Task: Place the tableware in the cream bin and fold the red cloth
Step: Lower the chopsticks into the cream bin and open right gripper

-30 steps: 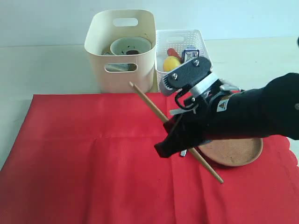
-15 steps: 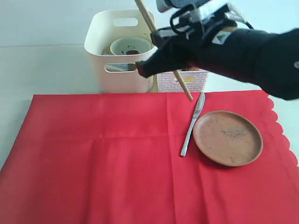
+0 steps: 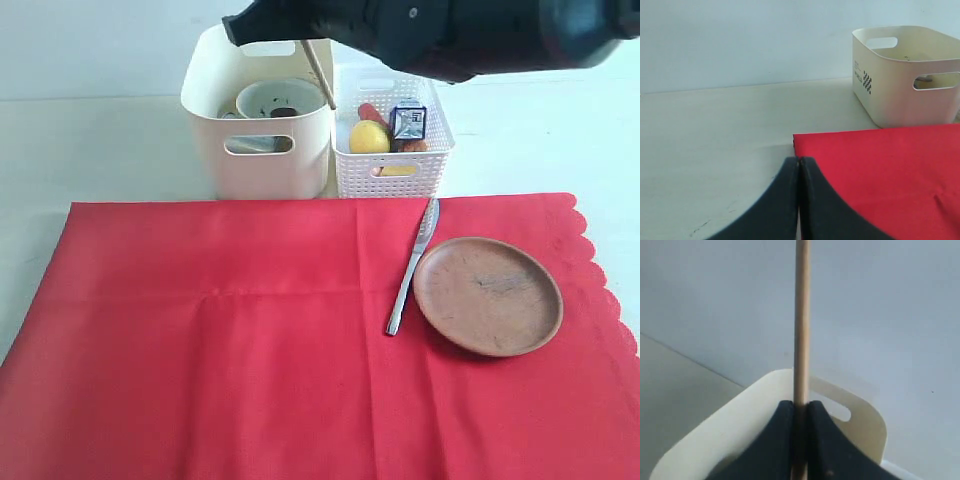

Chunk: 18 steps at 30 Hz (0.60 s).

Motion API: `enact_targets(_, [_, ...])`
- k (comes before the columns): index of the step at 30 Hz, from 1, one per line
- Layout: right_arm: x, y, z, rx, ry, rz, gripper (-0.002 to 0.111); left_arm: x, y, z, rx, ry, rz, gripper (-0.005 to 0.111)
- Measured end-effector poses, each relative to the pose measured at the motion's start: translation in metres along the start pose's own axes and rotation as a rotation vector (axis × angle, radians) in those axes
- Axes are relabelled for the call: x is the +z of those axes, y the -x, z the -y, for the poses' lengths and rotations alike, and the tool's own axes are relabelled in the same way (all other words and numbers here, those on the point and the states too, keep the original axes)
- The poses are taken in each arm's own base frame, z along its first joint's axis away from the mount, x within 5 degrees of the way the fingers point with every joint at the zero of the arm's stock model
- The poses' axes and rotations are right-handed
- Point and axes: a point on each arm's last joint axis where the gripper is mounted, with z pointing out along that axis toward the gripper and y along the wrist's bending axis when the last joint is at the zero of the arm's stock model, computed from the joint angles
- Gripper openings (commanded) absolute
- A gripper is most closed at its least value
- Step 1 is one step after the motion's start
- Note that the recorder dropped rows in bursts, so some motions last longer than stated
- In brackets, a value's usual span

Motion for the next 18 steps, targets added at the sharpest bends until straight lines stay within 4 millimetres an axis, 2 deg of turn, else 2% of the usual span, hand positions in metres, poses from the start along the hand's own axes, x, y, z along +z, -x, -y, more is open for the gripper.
enact_targets(7, [0.039,-0.011,-0.001,0.003,-0.011,0.007,0.0,0.0,0.0,0.0,0.0,0.0,0.0,0.002])
enact_targets(13, [0.056,-0.018,-0.003,0.003,-0.021,0.02,0.001,0.0,0.0,0.0,0.0,0.0,0.0,0.002])
enact_targets(18, [0.061,-0.024,0.0,0.065,-0.073,0.044,0.016,0.0,0.0,0.0,0.0,0.0,0.0,0.002])
